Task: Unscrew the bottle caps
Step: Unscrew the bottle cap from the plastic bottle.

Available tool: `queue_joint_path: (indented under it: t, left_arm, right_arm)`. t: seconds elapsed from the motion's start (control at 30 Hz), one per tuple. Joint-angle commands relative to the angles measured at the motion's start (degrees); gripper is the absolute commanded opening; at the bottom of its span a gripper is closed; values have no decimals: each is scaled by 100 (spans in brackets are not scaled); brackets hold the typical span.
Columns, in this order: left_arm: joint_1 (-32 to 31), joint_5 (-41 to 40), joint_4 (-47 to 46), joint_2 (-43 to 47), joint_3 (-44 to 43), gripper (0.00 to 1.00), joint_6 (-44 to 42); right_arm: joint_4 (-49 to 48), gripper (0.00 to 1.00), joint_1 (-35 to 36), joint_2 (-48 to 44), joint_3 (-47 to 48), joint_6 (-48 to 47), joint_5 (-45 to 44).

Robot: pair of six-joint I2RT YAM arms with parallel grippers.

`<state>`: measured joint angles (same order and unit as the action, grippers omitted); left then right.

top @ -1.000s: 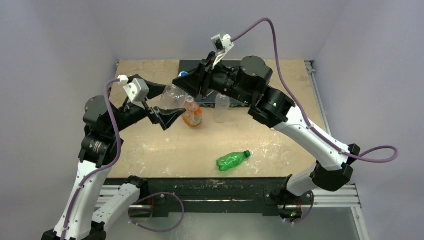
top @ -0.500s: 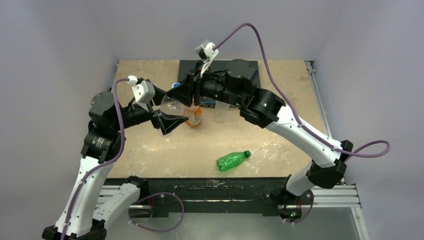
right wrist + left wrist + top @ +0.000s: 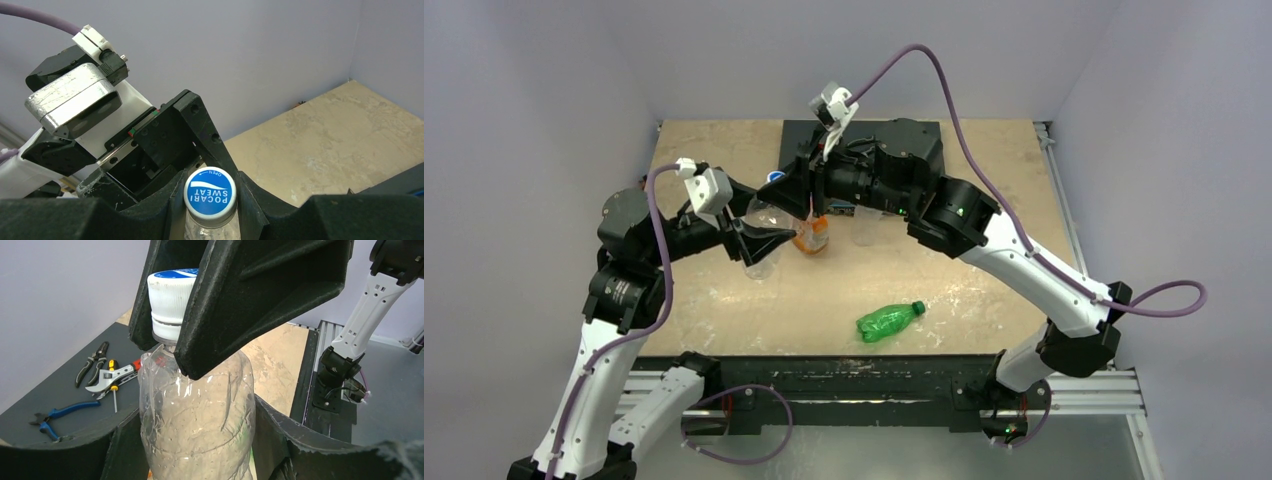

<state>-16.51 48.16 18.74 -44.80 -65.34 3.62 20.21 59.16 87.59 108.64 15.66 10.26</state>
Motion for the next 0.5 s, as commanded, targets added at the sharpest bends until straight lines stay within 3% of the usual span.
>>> queue_joint_path:
  t: [0.0,0.13,0.23,0.33,0.47]
  left_arm:
    - [8,52,199,144,122,62,7]
    - [8,102,209,115,146,75,84]
    - [8,77,355,98,88,76,-58]
    - [8,28,351,134,67,71,-128]
    - [8,133,191,85,149,50,3]
  right_arm:
    - [-179,18,-124,-236,260,-379,-394]
    - [-232,18,-124,-244,228,-371,-373]
    - [-170,17,-124,-243,235,-411,-373]
    - [-127,18,-124,-244,254,-441,-368]
    - [-182,18,-124,-213,258,-417,-345]
